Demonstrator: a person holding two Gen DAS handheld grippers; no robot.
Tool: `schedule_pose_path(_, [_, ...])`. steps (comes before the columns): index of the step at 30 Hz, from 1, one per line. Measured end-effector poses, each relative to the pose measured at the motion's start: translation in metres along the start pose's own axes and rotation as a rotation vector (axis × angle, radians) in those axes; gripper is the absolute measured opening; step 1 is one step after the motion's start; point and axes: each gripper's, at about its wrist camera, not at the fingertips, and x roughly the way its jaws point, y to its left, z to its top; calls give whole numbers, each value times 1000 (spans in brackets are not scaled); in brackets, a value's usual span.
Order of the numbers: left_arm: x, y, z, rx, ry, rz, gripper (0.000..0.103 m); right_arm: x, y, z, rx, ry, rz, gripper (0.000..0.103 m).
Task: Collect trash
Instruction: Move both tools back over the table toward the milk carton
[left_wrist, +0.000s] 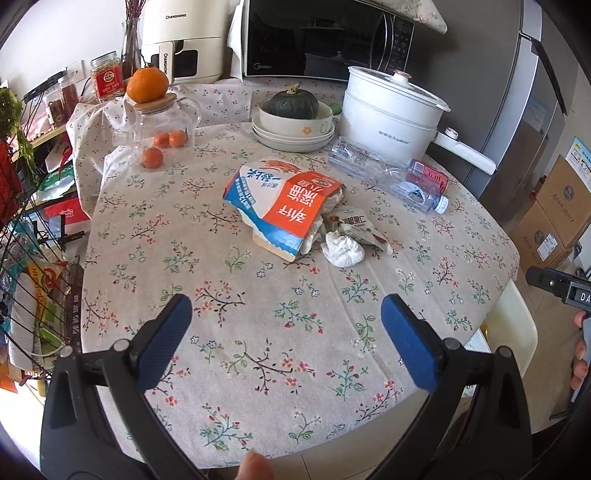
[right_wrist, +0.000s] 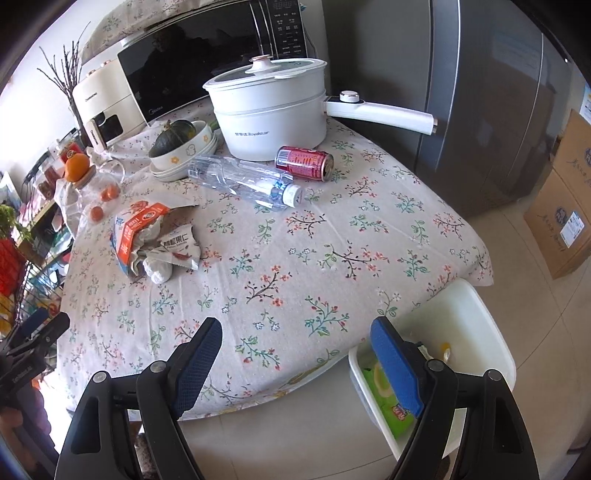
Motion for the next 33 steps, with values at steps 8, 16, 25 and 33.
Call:
schedule_pose_path(8, [29, 29, 11, 26, 38, -8, 102, 24, 41, 16, -39, 15, 44, 84])
schedule_pose_path(16, [57, 12, 50, 187, -8, 35, 102, 50, 62, 35, -76, 38, 41, 84])
schedule_pose_path(25, [118, -48, 67, 311, -20, 78, 94, 72, 55, 52, -36, 62, 45, 84])
schedule_pose_path(33, [143, -48, 75, 268, 47, 96, 56, 82, 45, 52, -42, 91, 30, 84])
